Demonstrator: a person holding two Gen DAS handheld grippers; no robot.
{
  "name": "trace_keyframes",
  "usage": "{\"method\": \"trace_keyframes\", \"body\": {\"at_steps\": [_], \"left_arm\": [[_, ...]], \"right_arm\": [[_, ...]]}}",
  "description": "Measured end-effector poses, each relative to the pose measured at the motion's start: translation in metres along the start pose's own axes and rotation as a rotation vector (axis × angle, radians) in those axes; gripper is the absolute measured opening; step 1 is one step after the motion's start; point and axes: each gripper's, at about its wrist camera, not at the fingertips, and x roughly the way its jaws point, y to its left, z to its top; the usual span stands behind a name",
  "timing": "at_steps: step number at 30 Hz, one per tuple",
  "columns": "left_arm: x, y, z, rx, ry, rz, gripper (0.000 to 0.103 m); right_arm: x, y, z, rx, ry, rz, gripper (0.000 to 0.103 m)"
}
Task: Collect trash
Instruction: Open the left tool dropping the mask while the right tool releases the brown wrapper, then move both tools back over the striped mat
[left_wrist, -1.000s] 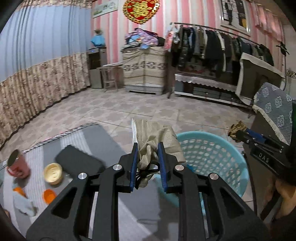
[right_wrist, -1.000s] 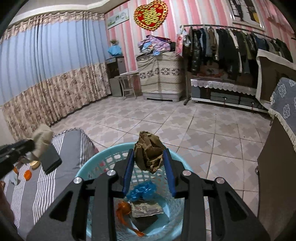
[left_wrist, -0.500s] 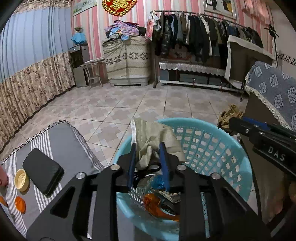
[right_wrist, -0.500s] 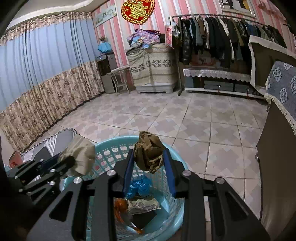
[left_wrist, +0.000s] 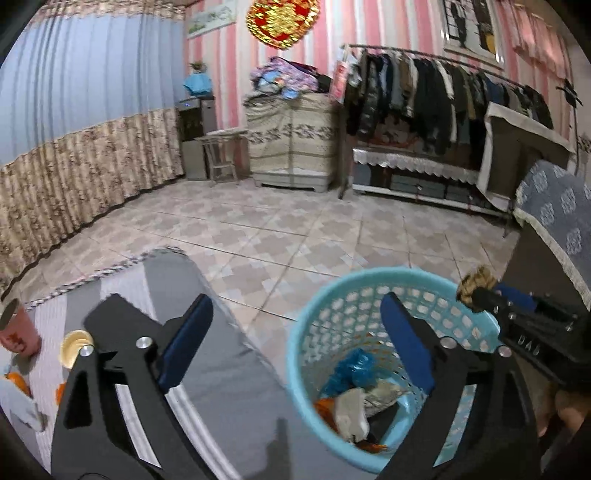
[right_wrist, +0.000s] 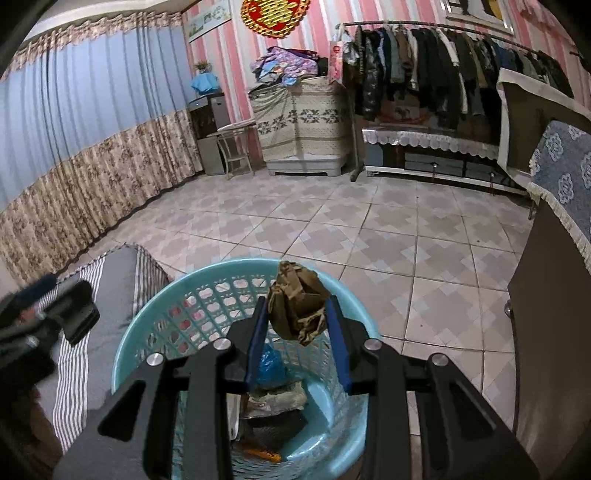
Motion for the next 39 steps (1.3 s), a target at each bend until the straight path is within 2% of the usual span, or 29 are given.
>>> {"method": "trace_keyframes", "body": {"at_steps": [4, 6, 7, 8, 9, 10, 12, 13, 17, 24, 31, 39], "left_arm": [[-0.015, 0.019, 0.004, 0.001, -0.031, 0.062, 0.097], [-0.021, 0.028, 0.005, -0.008, -0.038, 0.075, 0.097], [-0.023, 0.031, 0.006, -0.011, -0.039, 0.079, 0.097], [-0.026, 0.034, 0.006, -0.015, -0.039, 0.086, 0.097], [-0.030, 0.038, 0.005, -0.020, -0.042, 0.094, 0.097], [-0.034, 0.042, 0.004, -0.024, -0.044, 0.099, 0.097], [-0.039, 0.049, 0.003, -0.029, -0.046, 0.110, 0.097], [-0.042, 0.052, 0.002, -0.031, -0.046, 0.118, 0.097], [-0.053, 0.064, -0.003, -0.042, -0.045, 0.138, 0.097], [-0.075, 0.092, -0.012, -0.083, -0.042, 0.167, 0.097], [-0.095, 0.123, -0.026, -0.099, -0.038, 0.220, 0.097], [-0.123, 0.171, -0.044, -0.158, -0.038, 0.292, 0.098]], "right_arm": [[0.003, 0.016, 0.000, -0.045, 0.000, 0.002, 0.033], [0.004, 0.022, -0.001, -0.061, 0.003, 0.007, 0.039], [0.003, 0.024, -0.001, -0.061, 0.002, 0.009, 0.052], [0.003, 0.025, -0.002, -0.057, 0.002, 0.012, 0.071], [0.002, 0.026, -0.002, -0.052, -0.002, 0.015, 0.078], [0.002, 0.025, -0.002, -0.050, -0.004, 0.012, 0.079], [0.003, 0.026, -0.003, -0.047, 0.003, -0.008, 0.092], [0.004, 0.027, -0.004, -0.047, 0.005, -0.017, 0.094], [0.007, 0.030, -0.007, -0.051, 0.025, -0.035, 0.095], [-0.012, 0.046, -0.002, -0.074, -0.043, -0.041, 0.097], [-0.027, 0.079, -0.001, -0.138, -0.086, -0.008, 0.098], [-0.035, 0.119, -0.008, -0.184, -0.081, 0.061, 0.098]]}}
